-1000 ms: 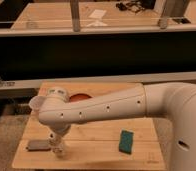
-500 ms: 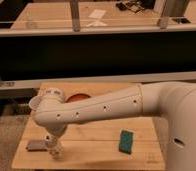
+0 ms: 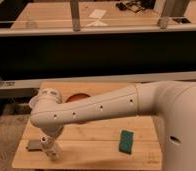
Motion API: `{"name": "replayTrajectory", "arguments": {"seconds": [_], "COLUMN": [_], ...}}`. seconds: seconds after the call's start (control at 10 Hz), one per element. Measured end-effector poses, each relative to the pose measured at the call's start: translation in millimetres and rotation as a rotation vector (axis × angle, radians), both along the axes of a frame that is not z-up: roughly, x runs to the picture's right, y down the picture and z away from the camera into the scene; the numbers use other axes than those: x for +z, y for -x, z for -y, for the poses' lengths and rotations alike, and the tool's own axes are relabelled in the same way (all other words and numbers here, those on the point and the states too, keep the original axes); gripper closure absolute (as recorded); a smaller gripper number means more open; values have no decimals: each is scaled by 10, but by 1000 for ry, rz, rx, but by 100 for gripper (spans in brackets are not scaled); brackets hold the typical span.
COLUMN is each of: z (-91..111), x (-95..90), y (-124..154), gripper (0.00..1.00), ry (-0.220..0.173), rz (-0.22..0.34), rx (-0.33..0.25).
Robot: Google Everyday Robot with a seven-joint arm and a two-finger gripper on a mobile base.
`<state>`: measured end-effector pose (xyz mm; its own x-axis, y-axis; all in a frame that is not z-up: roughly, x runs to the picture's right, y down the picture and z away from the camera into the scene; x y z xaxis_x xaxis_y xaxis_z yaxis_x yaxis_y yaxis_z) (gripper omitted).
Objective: Knock the bottle over
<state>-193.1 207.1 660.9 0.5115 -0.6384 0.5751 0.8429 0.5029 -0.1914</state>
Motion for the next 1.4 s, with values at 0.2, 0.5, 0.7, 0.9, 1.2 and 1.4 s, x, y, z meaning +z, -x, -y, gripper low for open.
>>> {"name": "replayTrajectory", "arguments": {"seconds": [0.2,0.5,0.7,0.9,1.2,1.4], "z": [-1,-41,-65,-71,-54,-60], "x": [-12,-73,-107,-137,-185,-224], "y": [65,180,232,255,296,342], "gripper": [98,98,98,98,98,98], "ry": [-2,2,6,10,20,27], "rz": [18,50,75,94,124,145], "rx": [-13,-35,-46,-50,-57,-62]}}
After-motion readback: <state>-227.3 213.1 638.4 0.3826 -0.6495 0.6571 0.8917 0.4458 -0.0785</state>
